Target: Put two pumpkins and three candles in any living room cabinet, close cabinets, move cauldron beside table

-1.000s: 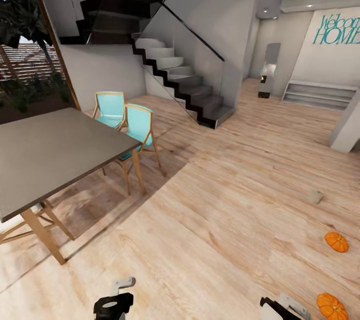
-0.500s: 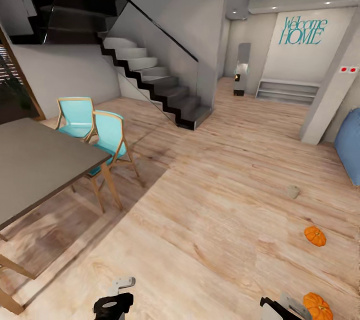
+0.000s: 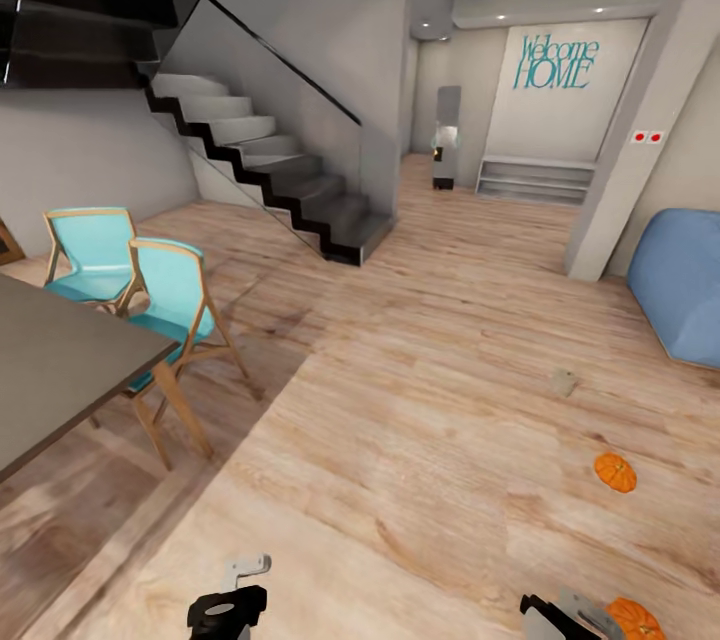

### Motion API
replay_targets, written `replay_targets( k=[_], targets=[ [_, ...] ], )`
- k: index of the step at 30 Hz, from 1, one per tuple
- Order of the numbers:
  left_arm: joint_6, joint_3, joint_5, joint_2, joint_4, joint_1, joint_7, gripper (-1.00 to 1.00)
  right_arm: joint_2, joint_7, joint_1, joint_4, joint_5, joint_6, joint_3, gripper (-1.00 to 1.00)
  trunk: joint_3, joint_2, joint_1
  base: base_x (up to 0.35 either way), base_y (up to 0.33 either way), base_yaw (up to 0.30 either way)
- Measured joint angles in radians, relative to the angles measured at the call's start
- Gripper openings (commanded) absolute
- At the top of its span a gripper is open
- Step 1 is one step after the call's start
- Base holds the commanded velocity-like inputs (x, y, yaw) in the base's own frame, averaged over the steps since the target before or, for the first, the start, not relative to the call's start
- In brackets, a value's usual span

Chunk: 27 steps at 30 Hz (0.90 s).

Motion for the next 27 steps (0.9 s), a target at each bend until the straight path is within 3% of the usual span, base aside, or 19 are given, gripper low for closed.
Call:
replay_targets(
  k=[4,7,12,27],
  targets=[
    [0.0,0.0,0.0,0.0,0.0,0.0,0.0,1.0,-0.001,0.0,0.024,0.001,0.002,0.0,0.004,1.0,0.0,0.0,0.0,0.329,0.11,-0.008],
    [0.0,0.0,0.0,0.0,0.0,0.0,0.0,1.0,-0.001,0.0,0.03,0.0,0.002,-0.001,0.044,1.0,0.0,0.0,0.0,0.329,0.037,-0.001],
    [0.0,0.0,0.0,0.0,0.0,0.0,0.0,1.0,0.0,-0.001,0.032,-0.001,-0.001,-0.002,0.061,1.0,0.0,0.0,0.0,0.329,0.005,-0.027],
    [0.0,0.0,0.0,0.002,0.0,0.0,0.0,1.0,0.001,0.0,0.032,-0.001,-0.002,-0.001,0.063,1.0,0.0,0.0,0.0,0.329,0.0,-0.24]
  ],
)
